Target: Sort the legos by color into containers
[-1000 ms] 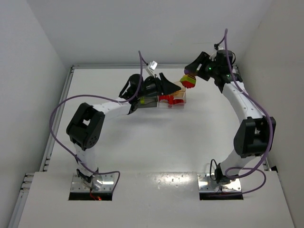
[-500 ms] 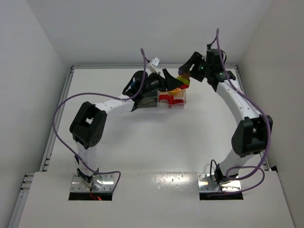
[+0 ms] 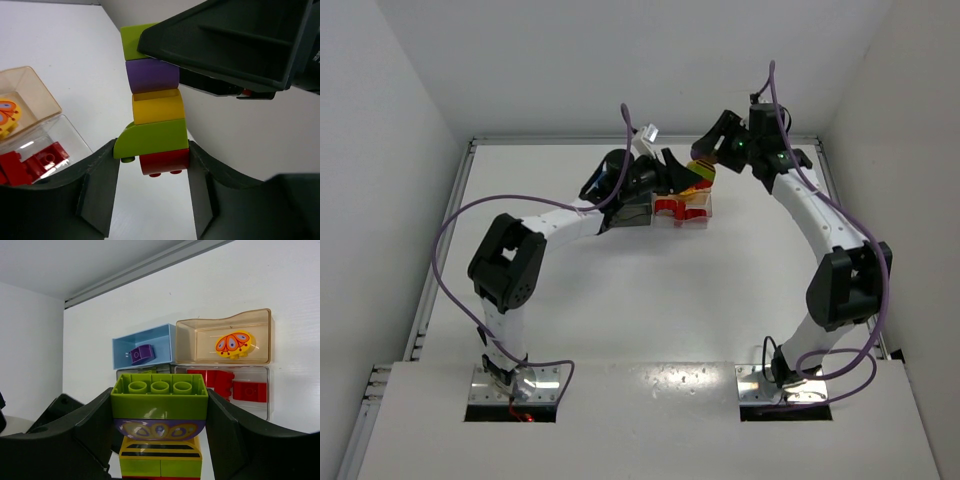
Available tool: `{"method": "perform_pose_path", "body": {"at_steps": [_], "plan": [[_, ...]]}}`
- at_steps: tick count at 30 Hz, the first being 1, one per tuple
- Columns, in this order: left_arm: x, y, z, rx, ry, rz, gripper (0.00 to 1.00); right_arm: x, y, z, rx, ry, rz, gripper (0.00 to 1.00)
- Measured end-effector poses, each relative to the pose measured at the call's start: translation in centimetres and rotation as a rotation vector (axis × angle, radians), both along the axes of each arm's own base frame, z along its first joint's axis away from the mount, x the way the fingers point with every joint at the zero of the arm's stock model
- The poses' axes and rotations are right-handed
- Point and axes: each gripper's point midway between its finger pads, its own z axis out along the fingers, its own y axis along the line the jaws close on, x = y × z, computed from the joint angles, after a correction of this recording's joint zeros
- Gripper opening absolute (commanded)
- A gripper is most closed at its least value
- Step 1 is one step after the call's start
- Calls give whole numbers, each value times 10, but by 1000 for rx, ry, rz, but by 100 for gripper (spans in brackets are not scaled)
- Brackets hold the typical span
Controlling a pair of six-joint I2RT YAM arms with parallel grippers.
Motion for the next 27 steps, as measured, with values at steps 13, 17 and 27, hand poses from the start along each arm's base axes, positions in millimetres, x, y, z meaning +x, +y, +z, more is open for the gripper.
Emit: {"method": "perform_pose_path", "body": {"at_steps": [13,17,27], "plan": [[-4,1,-6,3,-9,1,0,1,-3,-1,-8,1,-14,0],[-28,6,-30,38,39,-29,0,7,-11,5,-8,-20,-38,0],[-82,37,-66,118,130,-73,0,24,-40,29,5,-109,-74,0]]}}
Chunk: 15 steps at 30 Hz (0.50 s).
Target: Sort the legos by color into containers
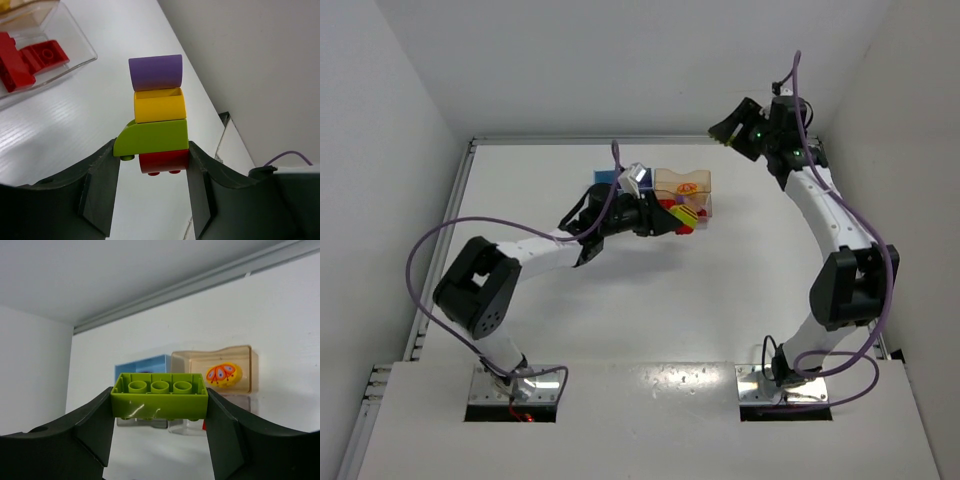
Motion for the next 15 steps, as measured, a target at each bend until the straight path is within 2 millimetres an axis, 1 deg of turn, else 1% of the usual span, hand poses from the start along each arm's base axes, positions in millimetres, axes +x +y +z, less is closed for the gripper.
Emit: {"method": "perform_pose_path", "body": {"at_steps": [1,3,6,8,12,14,15], "plan": [[-2,3,6,-3,-14,-2,0,-2,2,-3,3,-1,19,0],[-2,13,21,-11,-53,6,0,-10,6,-15,12,16,60,0],[4,40,41,-7,-107,51,0,-25,16,-40,7,51,144,0],[14,66,50,8,-134,110,0,-31,19,-50,-40,59,195,0],[44,129,64,43,-166,269,0,-32,26,-53,-158,16,269,0],[57,158,67,59,-172,347,0,-27,31,-54,-198,1,290,0],[63,174,68,68,-171,387,0,-20,34,-55,-218,-7,296,0]]}}
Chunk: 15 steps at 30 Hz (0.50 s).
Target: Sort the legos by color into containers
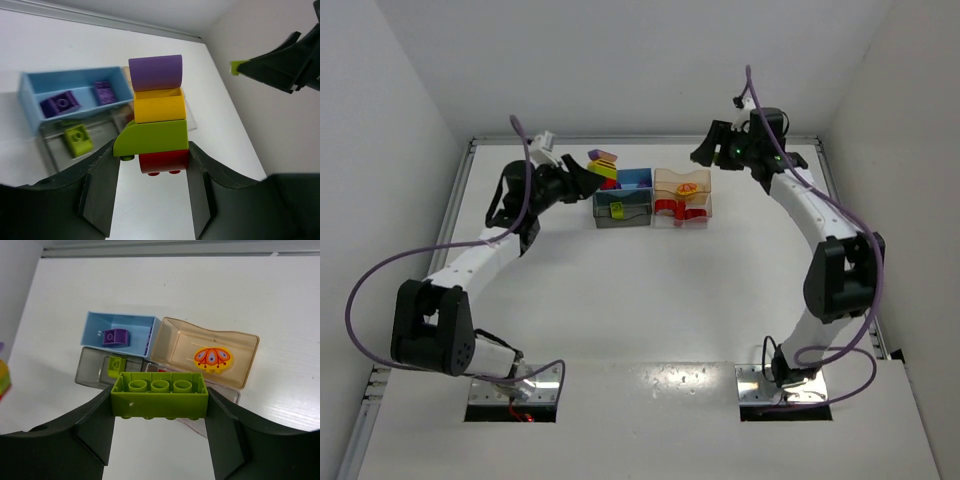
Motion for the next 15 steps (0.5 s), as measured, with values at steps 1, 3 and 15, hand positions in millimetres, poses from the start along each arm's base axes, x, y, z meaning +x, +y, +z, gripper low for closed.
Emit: {"method": "perform_pose_path", "body": {"at_steps": [1,3,15], "plan": [[4,11,0,3,4,30,0,6,4,-2,-14,-7,13,0],[9,30,0,10,10,76,0,19,14,-7,-40,-15,44,0],[13,118,6,15,-2,299,0,-13,159,-72,-151,61,411,0]]}}
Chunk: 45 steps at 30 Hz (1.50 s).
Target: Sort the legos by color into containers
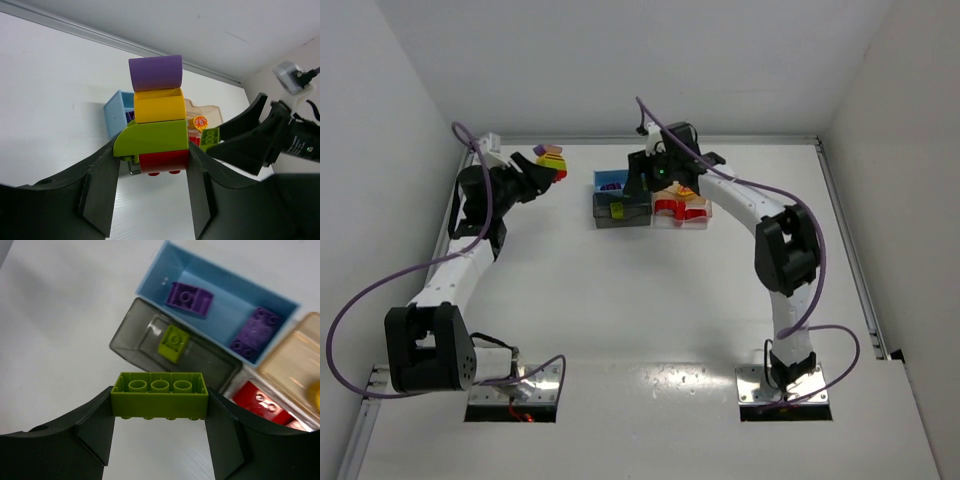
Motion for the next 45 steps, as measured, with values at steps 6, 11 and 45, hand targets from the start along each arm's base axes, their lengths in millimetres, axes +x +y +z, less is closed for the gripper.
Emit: {"method": "perform_pose_path", "body": {"at_steps": [6,11,45], "plan": [[0,11,-6,-5,17,24,0,-7,16,-23,-22,47,26,0],[-1,11,-6,-10,17,22,0,-4,12,-38,-33,81,3,13],[-44,-109,-21,0,-35,-598,0,-47,-14,132,237,-187,235,86]]}}
